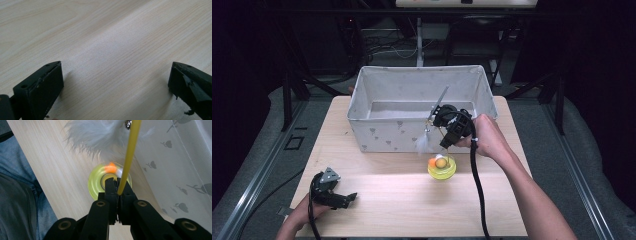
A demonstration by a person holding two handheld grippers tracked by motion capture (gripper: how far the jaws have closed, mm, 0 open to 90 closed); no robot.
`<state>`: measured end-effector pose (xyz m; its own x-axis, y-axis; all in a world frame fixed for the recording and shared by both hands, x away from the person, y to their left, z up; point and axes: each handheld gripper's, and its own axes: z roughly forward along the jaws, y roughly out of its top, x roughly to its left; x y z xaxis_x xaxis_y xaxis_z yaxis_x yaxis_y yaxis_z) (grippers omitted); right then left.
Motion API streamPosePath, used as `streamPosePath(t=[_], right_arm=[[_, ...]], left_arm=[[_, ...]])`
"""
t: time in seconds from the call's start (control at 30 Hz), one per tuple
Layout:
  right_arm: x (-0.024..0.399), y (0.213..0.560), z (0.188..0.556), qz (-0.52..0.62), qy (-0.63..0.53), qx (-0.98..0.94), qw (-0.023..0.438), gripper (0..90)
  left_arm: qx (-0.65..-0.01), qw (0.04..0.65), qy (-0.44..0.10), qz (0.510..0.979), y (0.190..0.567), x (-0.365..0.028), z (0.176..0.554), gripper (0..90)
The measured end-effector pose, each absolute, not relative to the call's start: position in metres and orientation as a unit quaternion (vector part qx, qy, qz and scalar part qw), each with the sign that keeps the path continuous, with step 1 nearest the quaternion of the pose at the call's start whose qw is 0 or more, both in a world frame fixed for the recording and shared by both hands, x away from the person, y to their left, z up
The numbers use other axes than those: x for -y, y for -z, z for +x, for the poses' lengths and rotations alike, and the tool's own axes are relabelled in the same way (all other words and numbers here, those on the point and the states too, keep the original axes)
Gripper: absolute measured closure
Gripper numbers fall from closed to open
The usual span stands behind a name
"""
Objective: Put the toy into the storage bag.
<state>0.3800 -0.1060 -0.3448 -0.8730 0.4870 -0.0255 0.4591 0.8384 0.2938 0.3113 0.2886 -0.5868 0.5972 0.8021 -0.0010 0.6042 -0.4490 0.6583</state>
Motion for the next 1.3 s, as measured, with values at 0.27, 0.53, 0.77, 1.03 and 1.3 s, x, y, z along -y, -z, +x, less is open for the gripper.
streamPosePath(t=[0.27, 0.53, 0.77, 1.03, 1.3], right_arm=[[0.108, 0.335, 0.379, 0.247, -0.14, -0.957, 0.052, 88.0], [0.112, 0.321, 0.379, 0.249, -0.147, -0.956, 0.052, 88.0], [0.113, 0.307, 0.379, 0.248, -0.153, -0.955, 0.049, 88.1], [0.113, 0.294, 0.379, 0.247, -0.168, -0.953, 0.052, 88.1], [0.111, 0.281, 0.378, 0.242, -0.17, -0.953, 0.058, 88.1]], left_arm=[[-0.419, 0.314, -0.158, 0.837, 0.587, -0.288, 0.312, 0.0], [-0.419, 0.313, -0.159, 0.837, 0.587, -0.288, 0.312, 0.0], [-0.419, 0.313, -0.159, 0.838, 0.587, -0.289, 0.312, 0.0], [-0.417, 0.313, -0.155, 0.839, 0.586, -0.289, 0.312, 0.0], [-0.416, 0.313, -0.155, 0.839, 0.586, -0.289, 0.312, 0.0]])
